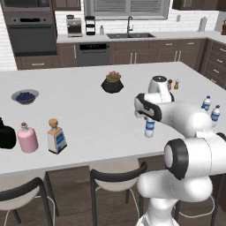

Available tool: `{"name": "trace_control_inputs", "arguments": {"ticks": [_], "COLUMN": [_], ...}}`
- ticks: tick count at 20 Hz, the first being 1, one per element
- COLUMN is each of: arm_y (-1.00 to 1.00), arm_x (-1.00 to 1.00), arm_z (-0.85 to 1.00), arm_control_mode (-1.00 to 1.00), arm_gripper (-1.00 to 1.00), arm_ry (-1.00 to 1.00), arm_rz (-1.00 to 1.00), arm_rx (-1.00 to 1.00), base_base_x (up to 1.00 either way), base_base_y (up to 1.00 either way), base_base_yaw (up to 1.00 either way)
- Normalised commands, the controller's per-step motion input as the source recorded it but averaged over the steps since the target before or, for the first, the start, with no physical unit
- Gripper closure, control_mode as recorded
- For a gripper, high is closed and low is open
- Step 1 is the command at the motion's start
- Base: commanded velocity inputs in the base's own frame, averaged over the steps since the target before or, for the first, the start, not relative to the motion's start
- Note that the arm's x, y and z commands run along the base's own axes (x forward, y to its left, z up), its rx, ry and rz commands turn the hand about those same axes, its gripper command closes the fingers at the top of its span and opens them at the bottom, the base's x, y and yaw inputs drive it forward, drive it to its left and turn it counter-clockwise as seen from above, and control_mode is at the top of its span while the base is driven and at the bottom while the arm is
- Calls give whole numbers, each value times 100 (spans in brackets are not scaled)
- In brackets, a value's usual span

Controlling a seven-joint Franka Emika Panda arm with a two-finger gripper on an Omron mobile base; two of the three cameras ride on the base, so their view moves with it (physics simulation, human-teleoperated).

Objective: Move the plastic bottles in the middle to the plastics group, and the glass bottles in the middle to the glass group.

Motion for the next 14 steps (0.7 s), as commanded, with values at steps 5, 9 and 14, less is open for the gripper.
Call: {"name": "trace_control_inputs", "arguments": {"ticks": [5, 9, 14], "arm_y": [-84, -92, -96], "arm_x": [0, -1, -8], "arm_z": [12, 4, 0], "arm_control_mode": [-100, -100, -100], "arm_gripper": [100, 100, 100], "arm_ry": [0, 0, -1], "arm_rz": [0, 0, 0], "arm_rx": [-8, -6, -3], "base_base_x": [0, 0, 0], "base_base_y": [0, 0, 0], "base_base_yaw": [0, 0, 0]}}
